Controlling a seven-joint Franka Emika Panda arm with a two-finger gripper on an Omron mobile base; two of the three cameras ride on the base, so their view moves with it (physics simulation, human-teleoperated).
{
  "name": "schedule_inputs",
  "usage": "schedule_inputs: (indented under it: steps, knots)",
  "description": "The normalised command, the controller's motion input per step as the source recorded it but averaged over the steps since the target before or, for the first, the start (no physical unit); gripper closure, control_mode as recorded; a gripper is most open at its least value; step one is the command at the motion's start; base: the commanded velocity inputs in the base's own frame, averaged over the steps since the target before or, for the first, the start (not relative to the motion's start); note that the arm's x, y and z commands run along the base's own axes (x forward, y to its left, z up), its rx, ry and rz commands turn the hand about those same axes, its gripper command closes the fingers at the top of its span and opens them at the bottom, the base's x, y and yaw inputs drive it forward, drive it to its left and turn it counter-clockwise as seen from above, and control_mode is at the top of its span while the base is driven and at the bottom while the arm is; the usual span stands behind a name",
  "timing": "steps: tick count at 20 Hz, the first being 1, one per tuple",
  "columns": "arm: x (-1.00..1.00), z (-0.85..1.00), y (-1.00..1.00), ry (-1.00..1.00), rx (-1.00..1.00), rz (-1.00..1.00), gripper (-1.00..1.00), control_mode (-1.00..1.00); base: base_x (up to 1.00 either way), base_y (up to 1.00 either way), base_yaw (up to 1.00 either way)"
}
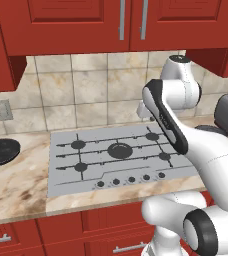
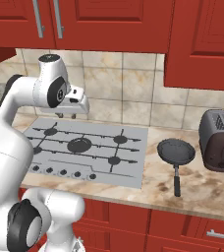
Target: Place both pans onto different burners. Then place the onion and the chicken drumstick on different pans.
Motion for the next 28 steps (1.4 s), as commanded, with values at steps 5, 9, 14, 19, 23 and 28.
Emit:
schedule_inputs:
  steps: [5,9,14,19,23,28]
  knots:
    - [-0.05,-0.11,-0.06,0.02,0.00,0.00,-1.00,-1.00,0.00,0.00,0.00]
    - [-0.15,-0.08,-0.16,0.00,0.01,0.00,-1.00,-1.00,0.00,0.00,0.00]
    - [-0.13,-0.11,-0.23,0.00,0.01,0.00,-1.00,-1.00,0.00,0.00,0.00]
    - [-0.05,-0.08,-0.23,0.00,0.01,0.00,-1.00,-1.00,0.00,0.00,0.00]
    - [-0.01,-0.08,-0.22,0.00,0.01,0.00,-1.00,-1.00,0.00,0.00,0.00]
    - [-0.02,-0.14,-0.34,0.00,0.00,0.02,-1.00,-1.00,0.00,0.00,0.00]
